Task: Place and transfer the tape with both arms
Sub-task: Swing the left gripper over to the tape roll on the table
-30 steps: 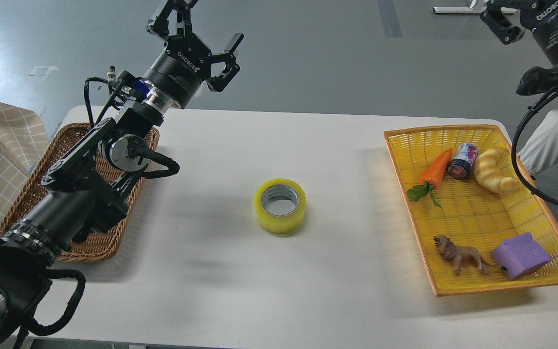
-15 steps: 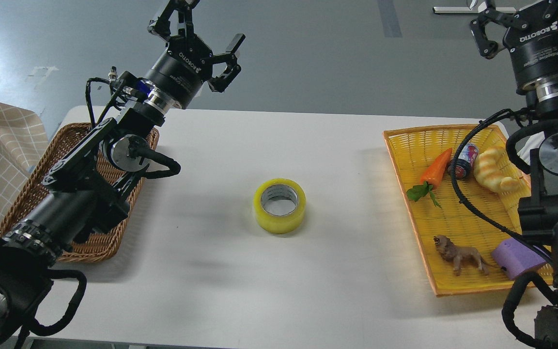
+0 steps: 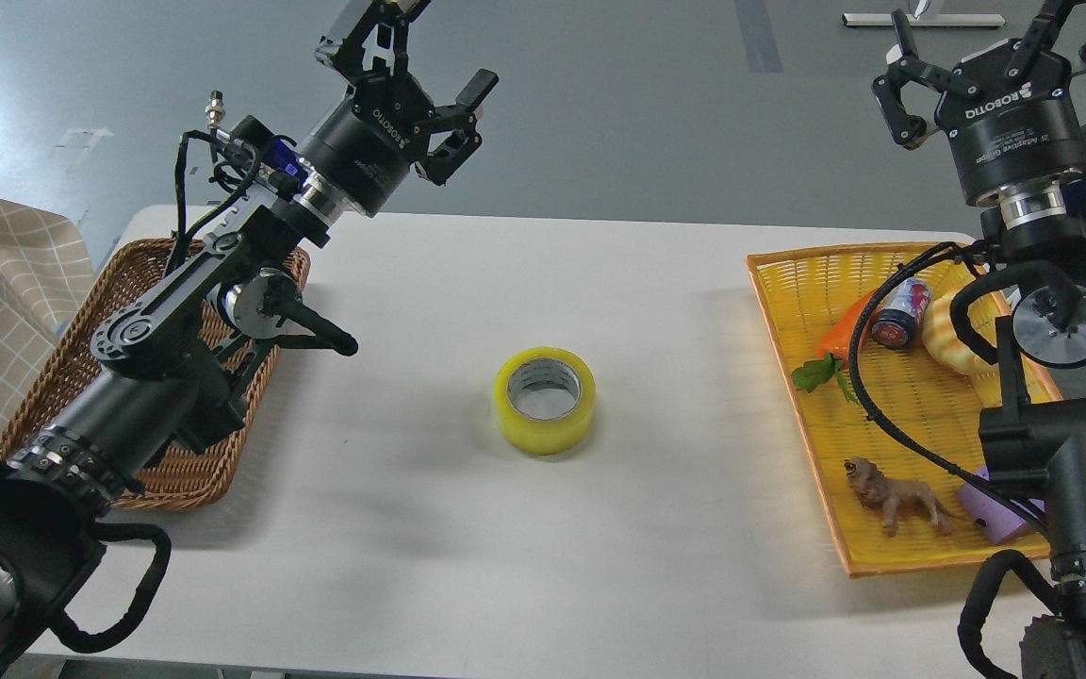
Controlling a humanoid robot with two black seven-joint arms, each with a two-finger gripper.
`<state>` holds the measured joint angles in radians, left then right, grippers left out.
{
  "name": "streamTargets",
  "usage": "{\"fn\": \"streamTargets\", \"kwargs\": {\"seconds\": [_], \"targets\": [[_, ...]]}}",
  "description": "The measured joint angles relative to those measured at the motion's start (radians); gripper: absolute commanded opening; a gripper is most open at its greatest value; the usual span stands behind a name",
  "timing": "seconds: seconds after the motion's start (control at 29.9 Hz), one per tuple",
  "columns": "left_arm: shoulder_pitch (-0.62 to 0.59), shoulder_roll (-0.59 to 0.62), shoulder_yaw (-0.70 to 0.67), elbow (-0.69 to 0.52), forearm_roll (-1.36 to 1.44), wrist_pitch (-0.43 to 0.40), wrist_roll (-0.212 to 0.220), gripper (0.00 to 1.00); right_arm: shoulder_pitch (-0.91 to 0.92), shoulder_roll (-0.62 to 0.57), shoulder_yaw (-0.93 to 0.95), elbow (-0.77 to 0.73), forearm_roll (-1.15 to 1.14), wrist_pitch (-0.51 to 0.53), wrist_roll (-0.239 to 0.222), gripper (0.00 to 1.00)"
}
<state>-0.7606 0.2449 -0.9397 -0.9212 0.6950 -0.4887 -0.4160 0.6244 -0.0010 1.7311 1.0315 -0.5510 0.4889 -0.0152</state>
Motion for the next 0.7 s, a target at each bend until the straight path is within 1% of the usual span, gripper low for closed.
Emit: {"fn": "streamTargets", "kwargs": {"seconds": [0.13,0.37,0.54,0.6,0.64,0.7], "targets": [[0.0,0.006,0.002,-0.06,0.132,0.017,-0.002,0.98,-0.012,0.0,0.003,-0.001,0.008,0.0,0.001,1.0],[0.003,0.034,0.012,-0.159,0.223,0.076,-0.002,0.98,-0.026,0.001,0.005,-0.001,0.013,0.0,0.001,1.0],[-0.002,0.078,0.088,-0.193,0.315,0.091,0.013,0.98,-0.036,0.001,0.006,-0.001,0.024,0.0,0.001,1.0],[-0.01,0.1,0.123,-0.208,0.328,0.095,0.03,0.98,-0.042,0.001,0.007,-0.001,0.039,0.0,0.001,1.0],[-0.018,0.111,0.143,-0.216,0.333,0.101,0.055,0.98,-0.045,0.001,0.007,-0.002,0.045,0.0,0.002,1.0],[-0.036,0.129,0.183,-0.225,0.346,0.125,0.125,0.98,-0.053,0.001,0.007,-0.003,0.052,0.0,0.002,1.0]]}}
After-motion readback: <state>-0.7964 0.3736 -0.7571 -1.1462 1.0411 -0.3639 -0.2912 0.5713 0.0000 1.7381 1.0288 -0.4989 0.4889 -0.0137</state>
